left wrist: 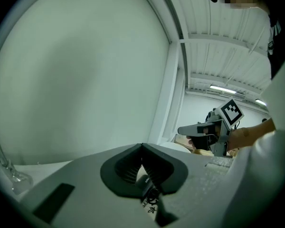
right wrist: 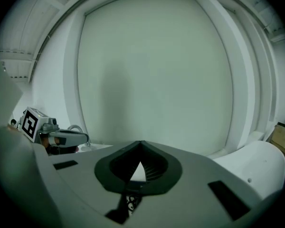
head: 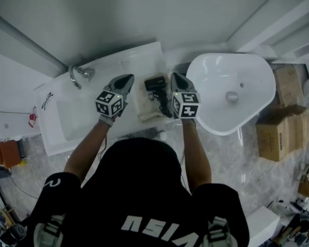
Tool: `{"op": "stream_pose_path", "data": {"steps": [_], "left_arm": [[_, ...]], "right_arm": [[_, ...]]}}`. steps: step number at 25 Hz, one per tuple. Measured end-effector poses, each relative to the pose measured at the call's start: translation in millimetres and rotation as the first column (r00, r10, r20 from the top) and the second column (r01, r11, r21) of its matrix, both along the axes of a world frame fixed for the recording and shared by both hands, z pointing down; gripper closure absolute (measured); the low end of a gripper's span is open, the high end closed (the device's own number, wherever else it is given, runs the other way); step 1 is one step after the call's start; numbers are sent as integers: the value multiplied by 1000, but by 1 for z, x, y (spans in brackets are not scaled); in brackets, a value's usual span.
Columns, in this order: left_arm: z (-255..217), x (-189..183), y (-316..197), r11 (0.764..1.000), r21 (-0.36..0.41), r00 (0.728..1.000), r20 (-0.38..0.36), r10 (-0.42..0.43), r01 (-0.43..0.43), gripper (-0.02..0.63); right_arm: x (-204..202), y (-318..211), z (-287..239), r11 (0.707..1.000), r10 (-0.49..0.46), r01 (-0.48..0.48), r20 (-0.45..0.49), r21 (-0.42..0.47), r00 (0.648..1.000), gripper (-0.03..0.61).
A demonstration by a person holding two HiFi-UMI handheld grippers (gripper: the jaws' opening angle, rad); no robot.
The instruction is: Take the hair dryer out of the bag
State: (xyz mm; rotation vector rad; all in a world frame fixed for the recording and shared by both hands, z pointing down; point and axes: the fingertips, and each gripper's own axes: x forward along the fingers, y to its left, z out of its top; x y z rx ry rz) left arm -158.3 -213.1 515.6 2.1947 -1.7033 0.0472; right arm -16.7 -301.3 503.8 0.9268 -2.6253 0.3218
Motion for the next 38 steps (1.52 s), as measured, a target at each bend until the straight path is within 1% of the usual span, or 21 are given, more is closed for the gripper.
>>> {"op": "stream_pose_path", "data": {"steps": [4, 8, 17, 38], "left_arm": [[-25, 2, -5, 999, 50, 999, -34, -15, 16, 615], [-39, 8, -6, 997, 81, 1000, -26, -8, 10, 615], [-37, 10, 1, 997, 79, 1000, -17, -14, 15, 615], [-36, 9, 4, 997, 79, 1000, -13, -8, 9, 615]], "right_arm": [[0, 8, -16, 999, -35, 35, 22, 20, 999, 583], [3, 15, -20, 998, -51, 50, 35, 24, 998, 583], [9, 24, -20, 998, -56, 55, 25, 38, 998, 583], [10, 29, -15, 998, -64, 64, 22, 20, 998, 584]]}}
